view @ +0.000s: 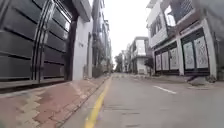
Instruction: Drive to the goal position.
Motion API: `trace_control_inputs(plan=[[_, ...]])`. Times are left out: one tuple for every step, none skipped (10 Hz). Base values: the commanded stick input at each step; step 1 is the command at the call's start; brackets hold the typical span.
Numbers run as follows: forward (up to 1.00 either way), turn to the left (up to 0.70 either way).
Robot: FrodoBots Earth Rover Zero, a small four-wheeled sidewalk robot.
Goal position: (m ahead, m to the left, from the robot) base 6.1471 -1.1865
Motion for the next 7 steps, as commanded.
trace_control_inputs(plan=[[1.00, 0.01], [1.00, 0.01], [1.00, 0.01], [1.00, 0.01], [1.00, 0.01], [1.00, 0.01], [1.00, 0.01]])
